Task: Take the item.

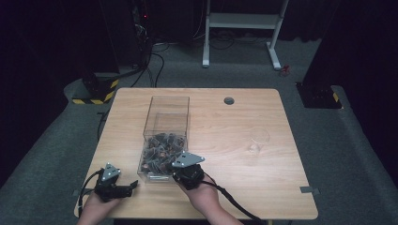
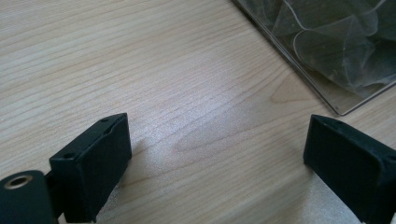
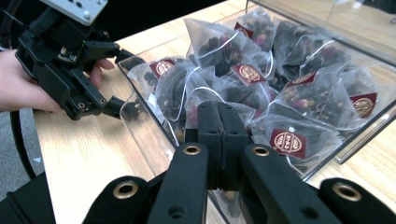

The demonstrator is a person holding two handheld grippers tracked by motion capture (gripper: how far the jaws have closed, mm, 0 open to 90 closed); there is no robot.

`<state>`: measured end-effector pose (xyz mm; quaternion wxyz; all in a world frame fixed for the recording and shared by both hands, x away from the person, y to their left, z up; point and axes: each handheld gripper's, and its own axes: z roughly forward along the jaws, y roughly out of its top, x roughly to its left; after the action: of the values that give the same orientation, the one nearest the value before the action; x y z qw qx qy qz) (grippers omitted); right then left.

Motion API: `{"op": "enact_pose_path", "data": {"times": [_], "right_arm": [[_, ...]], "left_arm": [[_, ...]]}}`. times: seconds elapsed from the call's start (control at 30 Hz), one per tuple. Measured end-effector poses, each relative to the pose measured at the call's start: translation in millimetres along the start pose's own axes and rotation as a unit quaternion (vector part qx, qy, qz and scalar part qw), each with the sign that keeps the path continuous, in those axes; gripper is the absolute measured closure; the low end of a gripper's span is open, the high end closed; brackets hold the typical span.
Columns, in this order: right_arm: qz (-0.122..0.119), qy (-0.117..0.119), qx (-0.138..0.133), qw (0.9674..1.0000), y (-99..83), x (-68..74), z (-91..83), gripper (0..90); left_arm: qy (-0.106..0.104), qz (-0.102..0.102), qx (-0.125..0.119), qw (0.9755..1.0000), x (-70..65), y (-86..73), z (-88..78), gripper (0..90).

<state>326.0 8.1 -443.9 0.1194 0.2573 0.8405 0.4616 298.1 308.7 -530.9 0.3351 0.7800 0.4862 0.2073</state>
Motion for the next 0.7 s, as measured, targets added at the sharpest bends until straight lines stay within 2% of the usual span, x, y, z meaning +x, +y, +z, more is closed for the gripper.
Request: {"op": "enact_pose_path", "data": {"times": [0.7], "right_arm": [[0.008,-0.015,-0.043,0.9989,10.5,-9.1,-21.3,90.0]], "left_arm": [[0.001,0.002,0.0,1.0,0.2,0.0,0.0,8.0]]}}
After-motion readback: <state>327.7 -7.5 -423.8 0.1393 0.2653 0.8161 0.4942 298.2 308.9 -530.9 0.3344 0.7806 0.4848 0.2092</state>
